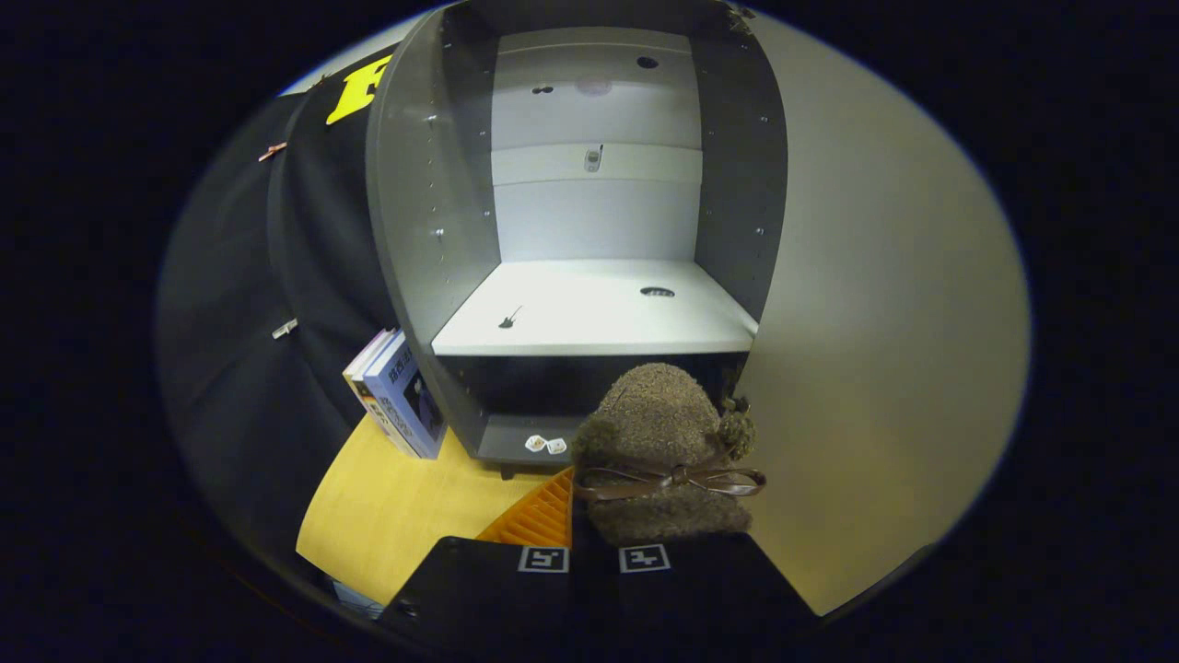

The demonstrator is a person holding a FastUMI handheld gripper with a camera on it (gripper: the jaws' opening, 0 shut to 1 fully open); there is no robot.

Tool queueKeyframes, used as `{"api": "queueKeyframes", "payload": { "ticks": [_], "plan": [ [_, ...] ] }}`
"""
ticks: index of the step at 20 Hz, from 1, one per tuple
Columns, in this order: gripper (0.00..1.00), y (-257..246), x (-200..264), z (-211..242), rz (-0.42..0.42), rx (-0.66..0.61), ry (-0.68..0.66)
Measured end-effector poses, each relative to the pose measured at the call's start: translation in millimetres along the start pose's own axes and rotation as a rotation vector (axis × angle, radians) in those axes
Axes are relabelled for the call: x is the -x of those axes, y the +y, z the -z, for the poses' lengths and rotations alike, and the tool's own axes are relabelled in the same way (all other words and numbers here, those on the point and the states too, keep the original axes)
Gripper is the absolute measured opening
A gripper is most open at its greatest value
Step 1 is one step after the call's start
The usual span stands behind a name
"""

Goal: Open the shoe cabinet door, grab the shoes and put them into the shoe cabinet, then close the shoe cabinet door.

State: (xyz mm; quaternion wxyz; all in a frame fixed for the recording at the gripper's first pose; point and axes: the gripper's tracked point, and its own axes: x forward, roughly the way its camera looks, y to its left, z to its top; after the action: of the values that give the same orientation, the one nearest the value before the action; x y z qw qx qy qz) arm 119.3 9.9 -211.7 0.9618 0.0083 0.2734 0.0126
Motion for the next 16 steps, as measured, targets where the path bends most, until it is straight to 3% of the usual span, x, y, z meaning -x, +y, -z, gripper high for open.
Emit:
{"api": "queueKeyframes", "payload": {
  "ticks": [4,16],
  "plan": [
    [0.05,-4,-15,-30,-0.021,-0.052,0.028],
    [0.05,11,-69,-112,-0.030,0.057,0.047]
  ]
}}
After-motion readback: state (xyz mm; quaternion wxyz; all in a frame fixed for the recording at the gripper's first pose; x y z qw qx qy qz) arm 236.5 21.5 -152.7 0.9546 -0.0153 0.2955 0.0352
